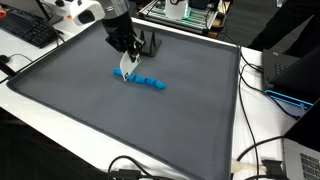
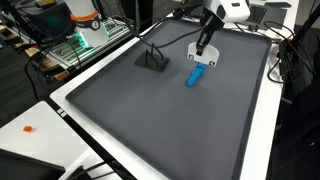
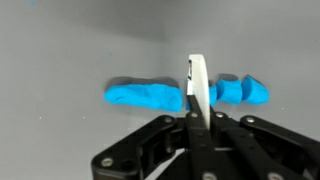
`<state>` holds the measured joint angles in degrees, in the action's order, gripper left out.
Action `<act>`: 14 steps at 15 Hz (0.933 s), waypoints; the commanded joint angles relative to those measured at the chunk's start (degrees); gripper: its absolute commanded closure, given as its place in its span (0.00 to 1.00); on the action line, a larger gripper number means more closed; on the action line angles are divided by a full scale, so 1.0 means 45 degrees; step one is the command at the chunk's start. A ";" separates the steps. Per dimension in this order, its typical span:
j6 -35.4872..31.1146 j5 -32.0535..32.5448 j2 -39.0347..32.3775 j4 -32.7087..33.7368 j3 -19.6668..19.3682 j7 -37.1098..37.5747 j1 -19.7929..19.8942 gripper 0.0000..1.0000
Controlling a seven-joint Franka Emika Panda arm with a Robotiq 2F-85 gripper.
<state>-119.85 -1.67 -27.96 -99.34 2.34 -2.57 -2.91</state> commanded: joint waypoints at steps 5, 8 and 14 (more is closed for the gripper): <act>-0.0176 0.0466 -0.0144 0.0028 -0.0278 0.0022 0.0116 0.99; -0.0285 0.0540 -0.0284 0.0048 -0.0332 -0.0020 0.0133 0.99; -0.0779 0.0729 -0.0667 0.0038 -0.0346 -0.0163 0.0159 0.99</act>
<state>-121.55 0.24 -29.89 -99.08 0.82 -2.57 -2.48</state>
